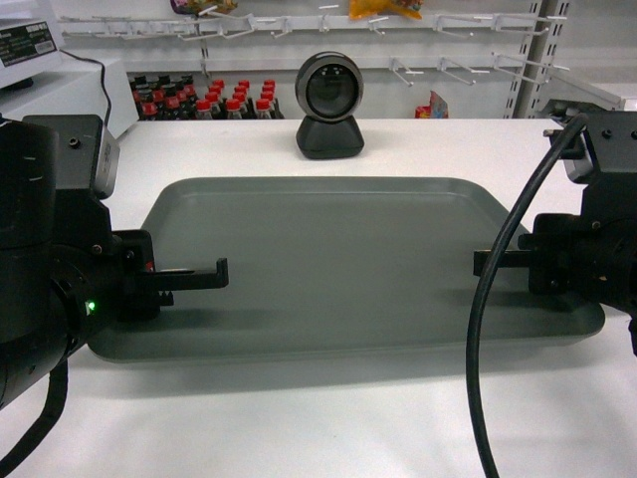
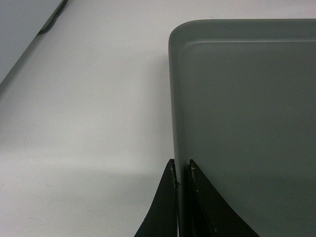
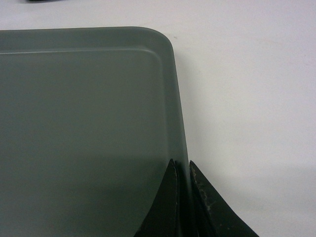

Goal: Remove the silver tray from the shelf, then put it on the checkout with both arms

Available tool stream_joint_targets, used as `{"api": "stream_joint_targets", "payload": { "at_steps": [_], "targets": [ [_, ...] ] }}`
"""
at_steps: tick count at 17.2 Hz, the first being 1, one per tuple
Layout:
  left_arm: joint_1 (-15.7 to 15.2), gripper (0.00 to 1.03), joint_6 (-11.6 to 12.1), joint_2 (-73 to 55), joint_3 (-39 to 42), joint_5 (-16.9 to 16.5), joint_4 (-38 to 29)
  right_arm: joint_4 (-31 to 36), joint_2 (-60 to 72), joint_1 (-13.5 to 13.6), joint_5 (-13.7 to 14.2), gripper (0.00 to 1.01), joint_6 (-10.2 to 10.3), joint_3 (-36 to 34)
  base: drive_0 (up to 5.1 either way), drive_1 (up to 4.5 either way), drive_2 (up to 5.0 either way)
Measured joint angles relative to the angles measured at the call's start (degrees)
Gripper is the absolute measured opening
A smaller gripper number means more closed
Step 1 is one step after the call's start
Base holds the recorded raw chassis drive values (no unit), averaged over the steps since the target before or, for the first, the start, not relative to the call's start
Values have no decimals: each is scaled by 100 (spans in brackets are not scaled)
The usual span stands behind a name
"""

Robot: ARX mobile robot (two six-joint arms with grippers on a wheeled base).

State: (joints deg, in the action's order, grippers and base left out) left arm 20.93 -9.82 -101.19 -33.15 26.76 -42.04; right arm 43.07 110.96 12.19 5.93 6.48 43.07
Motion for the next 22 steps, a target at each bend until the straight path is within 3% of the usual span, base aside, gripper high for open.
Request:
{"api": "stream_joint_targets", "payload": {
  "at_steps": [4,9,10,11,12,15,20,22],
  "targets": [
    [70,3,140,-697,-205,96,-225,-251,245,-11,127,3,-378,225,0,0,0],
    [90,3,216,-750,-264,151,-229,-254,295,20,203,3,-420,258,0,0,0],
    [90,7,278,-750,-264,142,-219,-251,295,20,203,3,-420,258,0,0,0],
    [96,17,518,-750,-262,164,-214,-243,295,20,201,3,-420,258,0,0,0],
    [101,26,693,-741,-260,225,-199,-245,295,22,201,8,-479,258,0,0,0],
    [98,52,1043,-640,-223,323,-181,-210,295,57,474,35,-807,251,0,0,0],
    [258,98,1764,-590,-267,415,-358,-48,192,177,625,83,-1360,173,0,0,0],
    [260,97,1843,-581,-304,367,-315,-55,166,212,623,100,-1386,173,0,0,0]
  ]
}}
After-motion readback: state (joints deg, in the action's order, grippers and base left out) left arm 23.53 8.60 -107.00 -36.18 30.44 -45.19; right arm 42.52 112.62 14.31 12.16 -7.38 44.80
